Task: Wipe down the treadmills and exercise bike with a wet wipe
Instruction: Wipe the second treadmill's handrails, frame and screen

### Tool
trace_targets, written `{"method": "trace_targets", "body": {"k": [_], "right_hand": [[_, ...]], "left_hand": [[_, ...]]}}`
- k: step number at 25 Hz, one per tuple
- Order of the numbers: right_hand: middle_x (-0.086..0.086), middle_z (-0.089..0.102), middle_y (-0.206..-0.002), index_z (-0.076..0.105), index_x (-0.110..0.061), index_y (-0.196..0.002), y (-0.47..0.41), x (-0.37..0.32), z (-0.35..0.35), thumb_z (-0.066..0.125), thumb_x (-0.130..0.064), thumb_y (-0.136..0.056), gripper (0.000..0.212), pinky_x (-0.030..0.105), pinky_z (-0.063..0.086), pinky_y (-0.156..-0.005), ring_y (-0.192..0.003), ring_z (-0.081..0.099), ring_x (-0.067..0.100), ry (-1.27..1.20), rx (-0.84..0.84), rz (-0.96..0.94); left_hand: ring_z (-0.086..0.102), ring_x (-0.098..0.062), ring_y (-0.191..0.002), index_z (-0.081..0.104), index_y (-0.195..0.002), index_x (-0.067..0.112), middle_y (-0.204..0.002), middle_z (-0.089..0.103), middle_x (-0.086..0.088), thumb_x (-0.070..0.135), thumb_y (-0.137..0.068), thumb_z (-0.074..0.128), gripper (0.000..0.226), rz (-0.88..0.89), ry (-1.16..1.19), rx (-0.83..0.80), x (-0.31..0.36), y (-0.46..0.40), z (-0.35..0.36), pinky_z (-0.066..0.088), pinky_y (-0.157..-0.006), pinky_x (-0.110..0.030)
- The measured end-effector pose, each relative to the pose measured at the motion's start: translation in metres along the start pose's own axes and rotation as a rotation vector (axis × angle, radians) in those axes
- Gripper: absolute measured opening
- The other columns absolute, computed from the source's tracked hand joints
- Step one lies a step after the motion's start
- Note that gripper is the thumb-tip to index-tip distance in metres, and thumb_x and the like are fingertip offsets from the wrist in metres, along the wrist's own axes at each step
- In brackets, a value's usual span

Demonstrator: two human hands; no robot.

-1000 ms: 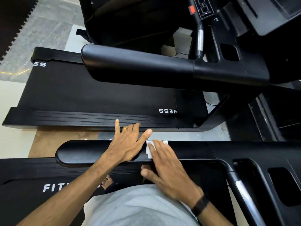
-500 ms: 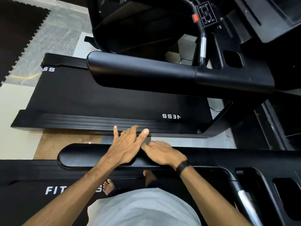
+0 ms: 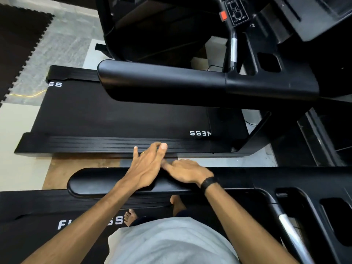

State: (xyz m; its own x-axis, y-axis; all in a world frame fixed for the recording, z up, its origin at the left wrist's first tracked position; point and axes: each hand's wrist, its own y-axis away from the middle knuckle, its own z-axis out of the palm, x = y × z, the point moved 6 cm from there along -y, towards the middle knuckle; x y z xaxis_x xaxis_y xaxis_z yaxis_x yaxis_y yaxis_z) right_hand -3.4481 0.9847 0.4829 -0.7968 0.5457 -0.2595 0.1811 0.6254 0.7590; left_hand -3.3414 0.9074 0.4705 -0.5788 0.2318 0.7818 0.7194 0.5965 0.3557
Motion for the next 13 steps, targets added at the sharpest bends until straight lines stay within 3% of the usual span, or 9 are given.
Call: {"method": "trace_targets", "body": {"k": [1, 3, 5, 7, 10, 13], "right_hand": [[0.009, 0.056, -0.143, 0.059, -0.018, -0.136, 0.011, -0.012, 0.003, 0.0, -0.078, -0.089, 0.097, 0.043, 0.033, -0.111, -0.137, 0.046, 0.028, 0.02, 0.06, -0.089], [-0.004, 0.048, -0.153, 0.049, -0.025, -0.146, 0.043, -0.006, 0.007, 0.004, -0.074, -0.088, 0.089, 0.031, 0.022, -0.119, -0.145, 0.036, 0.014, -0.027, 0.141, -0.203], [-0.012, 0.032, -0.161, 0.036, -0.028, -0.155, 0.071, 0.031, 0.002, 0.006, -0.075, -0.083, 0.091, 0.02, 0.007, -0.12, -0.149, 0.021, 0.002, -0.004, 0.18, -0.125], [-0.009, 0.035, -0.161, 0.038, -0.026, -0.154, 0.075, 0.06, -0.005, 0.0, -0.082, -0.078, 0.101, 0.026, 0.013, -0.122, -0.15, 0.024, 0.007, 0.089, 0.213, 0.017], [0.008, 0.052, -0.148, 0.055, -0.015, -0.138, 0.036, 0.022, 0.001, 0.002, -0.082, -0.085, 0.101, 0.04, 0.033, -0.11, -0.138, 0.045, 0.026, 0.129, 0.148, 0.057], [0.018, 0.047, -0.151, 0.046, -0.006, -0.145, 0.008, -0.076, 0.029, 0.009, -0.082, -0.089, 0.101, 0.045, 0.032, -0.114, -0.139, 0.042, 0.032, 0.219, 0.18, -0.16]], "left_hand": [[0.042, -0.013, -0.138, 0.038, -0.145, 0.023, -0.122, 0.058, 0.009, 0.09, -0.072, -0.008, 0.109, -0.003, 0.111, 0.016, 0.0, 0.0, -0.003, -0.006, -0.124, -0.046], [0.05, -0.012, -0.129, 0.047, -0.138, 0.028, -0.122, 0.061, 0.011, 0.093, -0.07, -0.001, 0.106, -0.029, 0.39, 0.085, -0.005, -0.001, -0.01, 0.017, -0.121, -0.042], [0.058, -0.012, -0.116, 0.053, -0.129, 0.031, -0.118, 0.066, 0.005, 0.09, -0.07, 0.008, 0.095, -0.054, 0.573, 0.176, -0.011, -0.002, -0.022, 0.034, -0.1, -0.028], [0.062, -0.015, -0.109, 0.057, -0.124, 0.029, -0.115, 0.068, 0.0, 0.086, -0.071, 0.011, 0.09, -0.052, 0.593, 0.272, -0.014, 0.0, -0.039, 0.035, -0.087, -0.019], [0.065, -0.029, -0.103, 0.063, -0.114, 0.021, -0.107, 0.071, -0.009, 0.081, -0.078, 0.016, 0.084, -0.105, 0.662, 0.435, -0.028, 0.005, -0.064, 0.046, -0.096, -0.033], [0.066, -0.036, -0.102, 0.064, -0.109, 0.017, -0.101, 0.072, -0.011, 0.07, -0.086, 0.016, 0.075, -0.137, 0.688, 0.53, -0.042, 0.013, -0.084, 0.046, -0.103, -0.047]]}}
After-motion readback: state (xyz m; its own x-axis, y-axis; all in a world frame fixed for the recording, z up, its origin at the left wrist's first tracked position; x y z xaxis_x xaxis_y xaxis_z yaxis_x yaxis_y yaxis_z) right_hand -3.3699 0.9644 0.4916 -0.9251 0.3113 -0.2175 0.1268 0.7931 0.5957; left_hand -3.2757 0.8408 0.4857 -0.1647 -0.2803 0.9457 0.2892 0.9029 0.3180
